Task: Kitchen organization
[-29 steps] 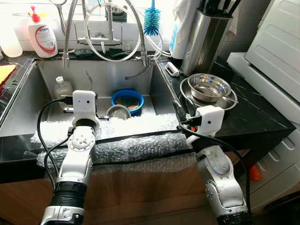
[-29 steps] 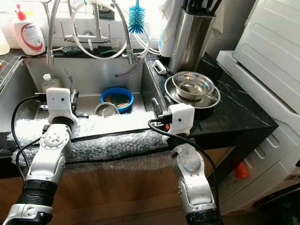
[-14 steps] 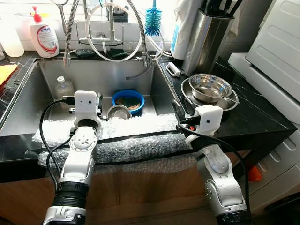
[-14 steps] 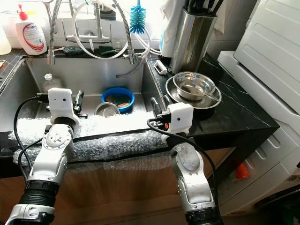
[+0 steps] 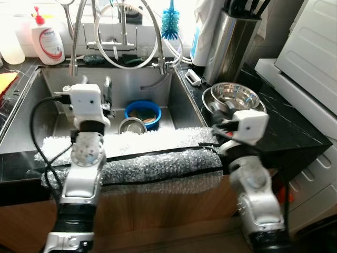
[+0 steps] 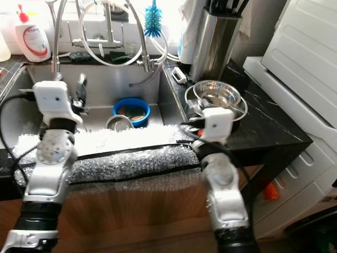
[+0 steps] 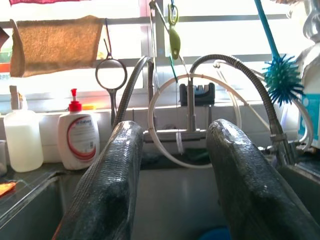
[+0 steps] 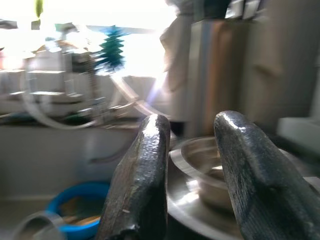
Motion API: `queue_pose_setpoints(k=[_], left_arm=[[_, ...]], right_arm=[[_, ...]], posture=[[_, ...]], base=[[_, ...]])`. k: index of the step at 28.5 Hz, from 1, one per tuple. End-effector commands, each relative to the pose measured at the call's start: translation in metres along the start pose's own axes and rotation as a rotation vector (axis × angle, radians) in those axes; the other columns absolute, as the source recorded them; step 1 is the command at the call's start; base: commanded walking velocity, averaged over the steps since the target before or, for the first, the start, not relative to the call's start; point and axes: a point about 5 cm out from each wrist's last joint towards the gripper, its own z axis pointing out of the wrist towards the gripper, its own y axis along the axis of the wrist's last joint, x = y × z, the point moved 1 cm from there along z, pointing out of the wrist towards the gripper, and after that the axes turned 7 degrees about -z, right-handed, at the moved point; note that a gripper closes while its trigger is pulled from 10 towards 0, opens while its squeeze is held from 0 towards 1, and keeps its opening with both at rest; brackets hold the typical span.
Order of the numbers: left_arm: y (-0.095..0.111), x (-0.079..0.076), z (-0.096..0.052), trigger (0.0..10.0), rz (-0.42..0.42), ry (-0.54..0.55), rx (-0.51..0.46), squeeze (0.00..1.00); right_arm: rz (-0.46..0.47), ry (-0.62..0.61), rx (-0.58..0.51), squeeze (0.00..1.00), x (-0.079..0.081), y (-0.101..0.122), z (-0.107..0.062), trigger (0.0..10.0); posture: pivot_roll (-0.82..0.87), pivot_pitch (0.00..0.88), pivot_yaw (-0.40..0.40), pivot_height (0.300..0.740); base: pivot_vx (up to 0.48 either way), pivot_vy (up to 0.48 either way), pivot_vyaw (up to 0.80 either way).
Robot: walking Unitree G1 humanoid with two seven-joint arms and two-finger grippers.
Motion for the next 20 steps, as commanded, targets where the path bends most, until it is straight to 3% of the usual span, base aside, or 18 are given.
queue_pose_setpoints(k=[1, 4, 5, 11, 15, 20], left_arm=[[-0.005, -0.004, -0.007, 10.0, 0.018, -0.025, 0.022, 0.00], [-0.009, -0.005, -0.010, 10.0, 0.016, -0.028, 0.040, 0.00], [-0.010, -0.007, -0.012, 10.0, 0.017, -0.033, 0.045, 0.00], [-0.009, -0.019, -0.011, 10.0, 0.021, -0.079, 0.043, 0.00], [-0.010, -0.022, -0.011, 10.0, 0.029, -0.098, 0.041, 0.00], [-0.012, -0.025, -0.011, 10.0, 0.027, -0.109, 0.050, 0.00]], right_arm=[[-0.012, -0.048, -0.005, 0.00, -0.013, 0.003, 0.003, 10.0], [-0.024, -0.079, 0.015, 0.00, -0.024, 0.001, 0.006, 10.0], [-0.028, -0.103, 0.005, 1.00, -0.034, 0.003, 0.009, 10.0], [0.043, -0.210, 0.013, 1.00, -0.062, 0.007, 0.017, 10.0], [-0.003, -0.219, 0.034, 1.00, -0.069, 0.006, 0.021, 10.0], [0.039, -0.239, 0.051, 1.00, -0.075, 0.003, 0.025, 10.0]], posture=[[0.00, 0.004, -0.105, 0.740], [0.00, 0.005, -0.105, 0.740], [0.00, 0.008, -0.107, 0.740], [-0.01, 0.007, -0.103, 0.740], [-0.01, 0.007, -0.099, 0.740], [-0.01, 0.007, -0.101, 0.740]], base=[[0.000, 0.000, 0.00], [0.000, 0.000, 0.00], [0.000, 0.000, 0.00], [0.000, 0.000, 0.00], [0.000, 0.000, 0.00], [0.000, 0.000, 0.00]])
